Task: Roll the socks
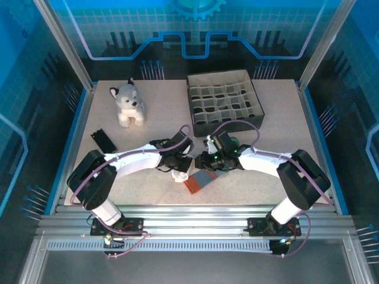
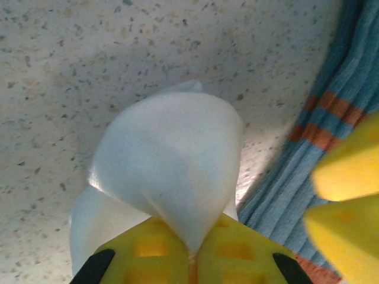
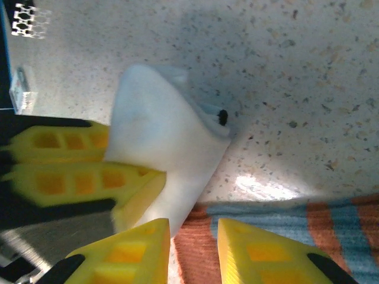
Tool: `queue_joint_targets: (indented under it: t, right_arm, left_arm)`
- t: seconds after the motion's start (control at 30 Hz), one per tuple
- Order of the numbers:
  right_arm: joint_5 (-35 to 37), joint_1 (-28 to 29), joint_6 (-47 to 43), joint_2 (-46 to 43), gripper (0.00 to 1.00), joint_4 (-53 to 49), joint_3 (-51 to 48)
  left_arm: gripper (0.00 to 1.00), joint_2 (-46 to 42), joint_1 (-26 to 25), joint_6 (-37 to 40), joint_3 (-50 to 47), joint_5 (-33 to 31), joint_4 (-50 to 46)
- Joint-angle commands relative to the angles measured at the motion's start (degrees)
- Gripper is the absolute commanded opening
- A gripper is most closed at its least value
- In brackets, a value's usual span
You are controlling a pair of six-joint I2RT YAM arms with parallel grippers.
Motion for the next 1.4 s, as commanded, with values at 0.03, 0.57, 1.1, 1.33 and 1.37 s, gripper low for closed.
queue_joint_targets:
  t: [0.03,0.57,1.1,1.33,1.37]
  right_arm:
    - [0.5,0.8,2.3,3.1,0.30,3.0,-1.0]
    - [-1.2,1.0,6.0,6.6,0.38,8.9,-1.8]
    - [-0.3,-0.3,13.6,2.1,0.42,16.2,-6.4]
    - [-0.2,-0.8,15.7,1.4,0.46,18.3,-7.9]
    - [-0.2,-0.8,16.3,1.8,0.47,20.5,-8.4]
  left_arm:
    - [0.00,0.4,0.0,-6.6,-1.4,5.0,4.4]
    - [0.00,-1.6,1.0,-20.5,-11.2,8.4,11.9]
    - [0.00,-3.1,1.2,-13.2,-17.9,13.5,20.8]
    - [0.00,-4.4,1.2,-8.8,-20.6,15.2,26.3]
    - [0.00,-4.6,1.2,-8.5,-20.8,15.5,27.2]
